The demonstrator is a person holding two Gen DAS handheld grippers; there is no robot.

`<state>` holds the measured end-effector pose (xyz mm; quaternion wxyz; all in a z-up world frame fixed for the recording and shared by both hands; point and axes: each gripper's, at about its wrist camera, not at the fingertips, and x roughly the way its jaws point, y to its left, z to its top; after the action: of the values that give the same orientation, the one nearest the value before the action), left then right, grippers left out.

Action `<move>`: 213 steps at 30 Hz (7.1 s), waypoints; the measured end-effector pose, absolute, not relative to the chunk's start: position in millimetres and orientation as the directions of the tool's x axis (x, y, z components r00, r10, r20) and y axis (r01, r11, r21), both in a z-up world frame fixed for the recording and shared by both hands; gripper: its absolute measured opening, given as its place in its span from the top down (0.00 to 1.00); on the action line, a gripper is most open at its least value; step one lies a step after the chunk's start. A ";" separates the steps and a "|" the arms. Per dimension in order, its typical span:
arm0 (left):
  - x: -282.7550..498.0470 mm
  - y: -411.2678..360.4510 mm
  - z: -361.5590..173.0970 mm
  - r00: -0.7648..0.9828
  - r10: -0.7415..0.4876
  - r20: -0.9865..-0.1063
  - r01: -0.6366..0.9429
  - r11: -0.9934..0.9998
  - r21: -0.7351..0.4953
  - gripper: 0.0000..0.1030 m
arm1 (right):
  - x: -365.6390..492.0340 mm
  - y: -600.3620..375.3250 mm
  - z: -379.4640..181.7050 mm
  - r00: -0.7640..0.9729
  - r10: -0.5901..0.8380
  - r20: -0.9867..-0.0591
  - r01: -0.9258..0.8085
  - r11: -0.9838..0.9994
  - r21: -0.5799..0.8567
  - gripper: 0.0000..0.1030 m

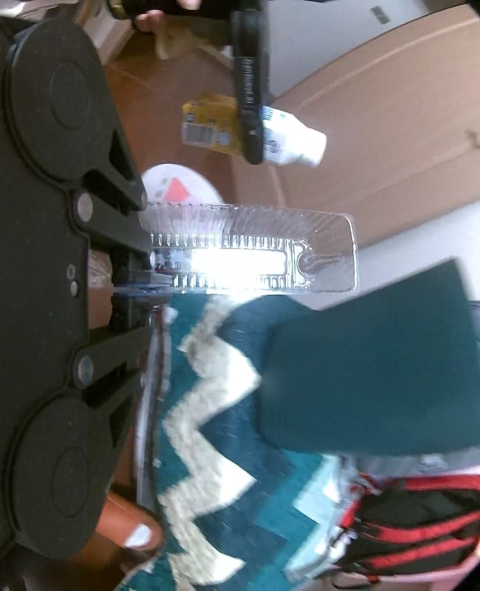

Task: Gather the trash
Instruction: 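Carry the yogurt bottle and plastic tray up to the teal wastebasket, then open both tools over the wastebasket to drop the bottle and tray, then lower both tools from the wastebasket toward the cookie snack bag on the floor, then grasp the cookie snack bag with the left tool while the right tool grasps the orange foam net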

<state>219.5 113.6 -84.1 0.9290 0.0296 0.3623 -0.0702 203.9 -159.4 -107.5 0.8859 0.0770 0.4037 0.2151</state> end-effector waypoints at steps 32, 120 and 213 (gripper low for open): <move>335.7 -24.1 119.5 0.892 -0.139 -0.431 0.171 0.985 0.035 0.57 | 352.4 -239.7 72.0 0.805 0.359 -0.473 -0.257 0.929 0.268 0.99; 199.5 69.3 16.7 0.762 -0.187 -0.620 0.201 0.978 -0.048 0.12 | 228.2 -158.6 10.5 0.595 0.570 -0.567 -0.519 0.811 0.271 0.49; 258.1 204.0 -538.8 0.389 -0.022 -0.921 0.190 0.980 0.057 0.90 | 359.9 113.6 -527.4 0.189 0.175 -0.966 -0.918 0.380 -0.111 0.49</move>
<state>258.1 204.0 -538.8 0.8299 0.0767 0.5489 -0.0640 359.9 113.6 -527.4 0.6709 -0.3798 0.4896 0.4073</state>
